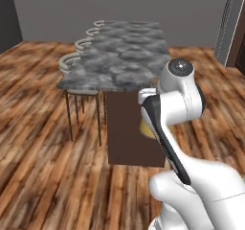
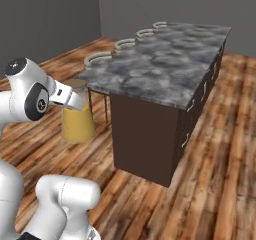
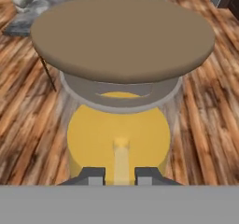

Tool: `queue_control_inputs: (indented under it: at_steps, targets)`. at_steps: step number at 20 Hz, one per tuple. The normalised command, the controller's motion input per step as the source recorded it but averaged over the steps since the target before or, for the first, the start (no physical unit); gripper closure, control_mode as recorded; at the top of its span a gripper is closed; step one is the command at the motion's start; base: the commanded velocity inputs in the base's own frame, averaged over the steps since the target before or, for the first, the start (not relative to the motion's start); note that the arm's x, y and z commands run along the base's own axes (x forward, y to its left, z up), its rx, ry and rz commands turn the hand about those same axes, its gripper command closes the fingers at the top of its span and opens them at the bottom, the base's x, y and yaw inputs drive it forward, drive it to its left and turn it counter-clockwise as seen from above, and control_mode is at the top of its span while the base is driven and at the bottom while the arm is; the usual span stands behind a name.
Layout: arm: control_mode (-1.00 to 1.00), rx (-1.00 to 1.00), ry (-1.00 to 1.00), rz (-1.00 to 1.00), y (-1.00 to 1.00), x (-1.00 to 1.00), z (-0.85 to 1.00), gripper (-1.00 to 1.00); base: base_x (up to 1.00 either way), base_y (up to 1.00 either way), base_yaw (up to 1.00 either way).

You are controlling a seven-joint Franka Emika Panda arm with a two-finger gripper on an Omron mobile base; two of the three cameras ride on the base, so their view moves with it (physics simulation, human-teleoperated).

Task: Place the pitcher and cup on the dining counter for serving.

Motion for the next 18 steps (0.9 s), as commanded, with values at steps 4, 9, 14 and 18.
queue_control_inputs:
  at_steps: [4, 9, 14, 18]
  targets:
    - [1.0, 0.0, 0.0, 0.0, 0.0, 0.0, 0.0, 1.0, 1.0, 0.19, -0.1]
    - [1.0, 0.0, 0.0, 0.0, 0.0, 0.0, 0.0, 1.0, 1.0, 0.67, -0.2]
    - [1.0, 0.0, 0.0, 0.0, 0.0, 0.0, 0.0, 1.0, 1.0, 0.7, -0.16]
    - [1.0, 0.0, 0.0, 0.0, 0.0, 0.0, 0.0, 1.0, 0.96, 0.27, -0.12]
